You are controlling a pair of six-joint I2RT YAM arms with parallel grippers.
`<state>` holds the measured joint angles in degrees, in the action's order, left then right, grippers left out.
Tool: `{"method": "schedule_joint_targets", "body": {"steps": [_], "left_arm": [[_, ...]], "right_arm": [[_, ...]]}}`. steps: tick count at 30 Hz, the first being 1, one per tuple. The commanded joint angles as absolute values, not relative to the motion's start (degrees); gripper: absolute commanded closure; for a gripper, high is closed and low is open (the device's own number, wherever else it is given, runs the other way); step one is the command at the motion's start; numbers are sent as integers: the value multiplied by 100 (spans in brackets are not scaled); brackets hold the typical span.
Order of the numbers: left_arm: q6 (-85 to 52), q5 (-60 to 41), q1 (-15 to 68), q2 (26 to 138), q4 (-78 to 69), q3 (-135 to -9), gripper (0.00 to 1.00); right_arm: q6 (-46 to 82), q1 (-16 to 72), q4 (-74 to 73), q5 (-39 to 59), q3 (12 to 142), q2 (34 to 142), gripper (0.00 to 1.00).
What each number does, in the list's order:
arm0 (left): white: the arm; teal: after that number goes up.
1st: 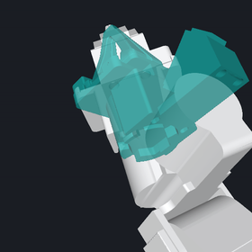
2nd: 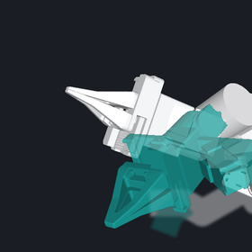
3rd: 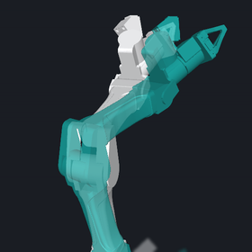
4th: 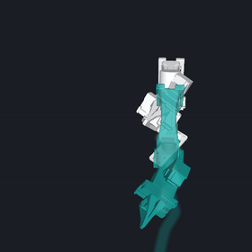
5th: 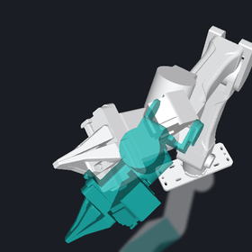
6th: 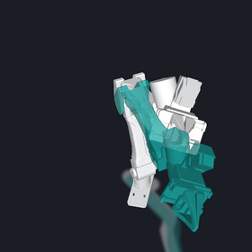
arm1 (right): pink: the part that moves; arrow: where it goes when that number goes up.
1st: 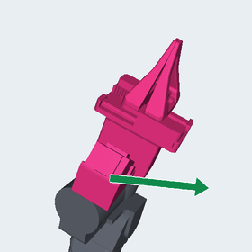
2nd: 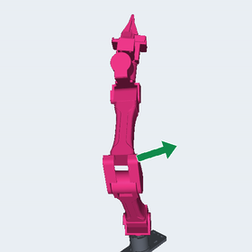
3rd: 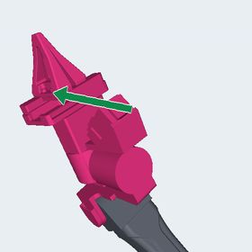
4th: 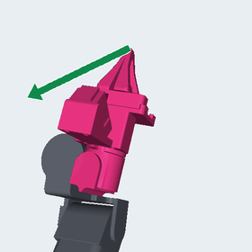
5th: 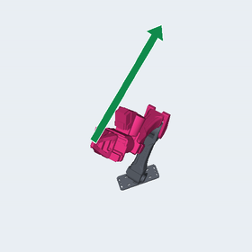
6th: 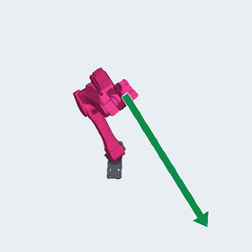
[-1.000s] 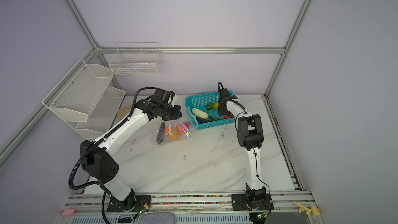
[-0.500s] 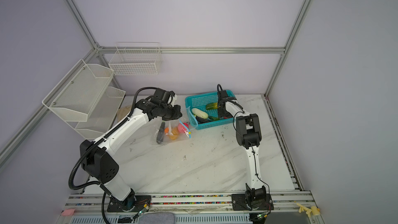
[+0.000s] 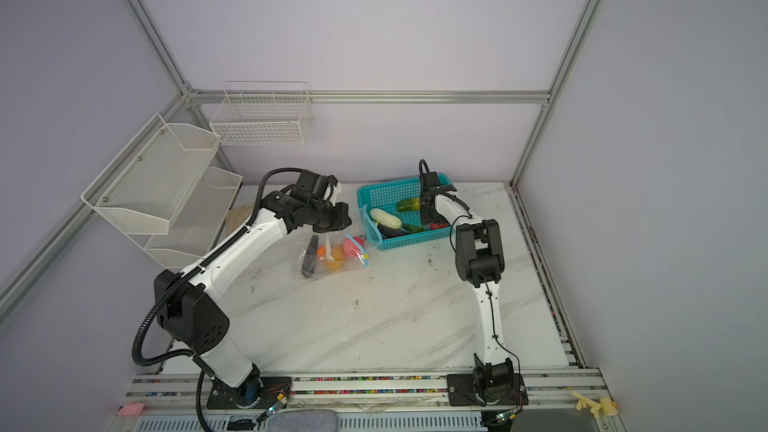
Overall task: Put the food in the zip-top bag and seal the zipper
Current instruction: 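Move the right gripper back into the basket over the red bell pepper, then lower the right gripper and close it on the red bell pepper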
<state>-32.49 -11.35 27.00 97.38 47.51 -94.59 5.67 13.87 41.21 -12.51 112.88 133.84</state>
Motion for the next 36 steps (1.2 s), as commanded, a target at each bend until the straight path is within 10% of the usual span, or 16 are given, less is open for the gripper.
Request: {"method": "schedule_joint_targets", "body": {"steps": [1,36], "left_arm": [[-3288,-1233,2654,9626,4554,-9333,100],[-3288,-1237,2659,9638,4560,-9351,100]], "right_arm": [[552,1380,4241,-1200,11391,13395,33],[546,1377,4225,-1143,11336,13186,37]]}}
